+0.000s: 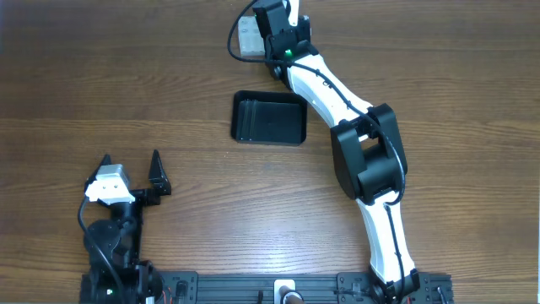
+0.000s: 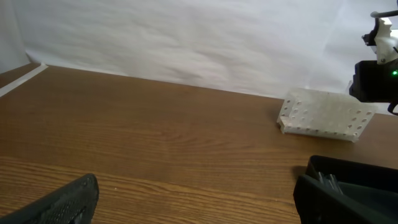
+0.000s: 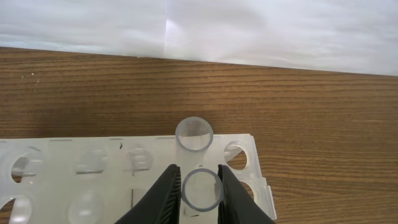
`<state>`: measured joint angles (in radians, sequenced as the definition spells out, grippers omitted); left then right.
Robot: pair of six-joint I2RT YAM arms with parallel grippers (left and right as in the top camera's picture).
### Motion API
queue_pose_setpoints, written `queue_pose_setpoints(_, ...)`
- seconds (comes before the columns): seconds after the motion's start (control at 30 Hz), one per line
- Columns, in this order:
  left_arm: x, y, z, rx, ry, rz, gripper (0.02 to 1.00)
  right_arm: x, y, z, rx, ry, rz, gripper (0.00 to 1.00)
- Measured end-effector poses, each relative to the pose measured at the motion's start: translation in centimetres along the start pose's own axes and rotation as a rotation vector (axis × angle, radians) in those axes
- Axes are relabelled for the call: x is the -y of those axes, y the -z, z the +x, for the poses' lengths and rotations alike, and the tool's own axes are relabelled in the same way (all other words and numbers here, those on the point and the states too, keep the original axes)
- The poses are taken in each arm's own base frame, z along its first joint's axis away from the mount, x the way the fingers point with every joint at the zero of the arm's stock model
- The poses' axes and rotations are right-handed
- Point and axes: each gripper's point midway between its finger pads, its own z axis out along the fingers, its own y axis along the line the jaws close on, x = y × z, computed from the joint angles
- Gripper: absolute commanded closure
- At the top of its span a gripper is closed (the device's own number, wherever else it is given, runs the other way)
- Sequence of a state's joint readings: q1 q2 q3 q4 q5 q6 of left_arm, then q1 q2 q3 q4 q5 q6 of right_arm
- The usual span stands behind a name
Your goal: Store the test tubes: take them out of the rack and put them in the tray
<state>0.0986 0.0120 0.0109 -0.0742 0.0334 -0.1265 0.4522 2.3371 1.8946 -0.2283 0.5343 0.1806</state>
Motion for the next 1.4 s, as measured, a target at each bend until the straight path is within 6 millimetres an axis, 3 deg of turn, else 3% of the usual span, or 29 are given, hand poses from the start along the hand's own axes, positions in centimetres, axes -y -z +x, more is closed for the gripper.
queue_pose_setpoints(0.9,0.0,0.0,0.0,0.0,0.0,0.0,0.023,0.0,0.1,-0.3,0.011,-0.006,-0.002,0.915)
queue_pose_setpoints(1.07,0.0,0.0,0.0,0.0,0.0,0.0,0.02,0.3,1.7,-2.9,0.063,-0.036,-0.014,0.921)
queue_pose_setpoints(1.23,0.0,0.0,0.0,0.0,0.0,0.0,0.023,1.3,5.4,-7.4,0.144,-0.082,-0.034,0.932)
queue_pose_setpoints(1.4,0.0,0.0,0.0,0.0,0.0,0.0,0.02,1.8,9.1,-9.9,0.175,-0.092,-0.053,0.936)
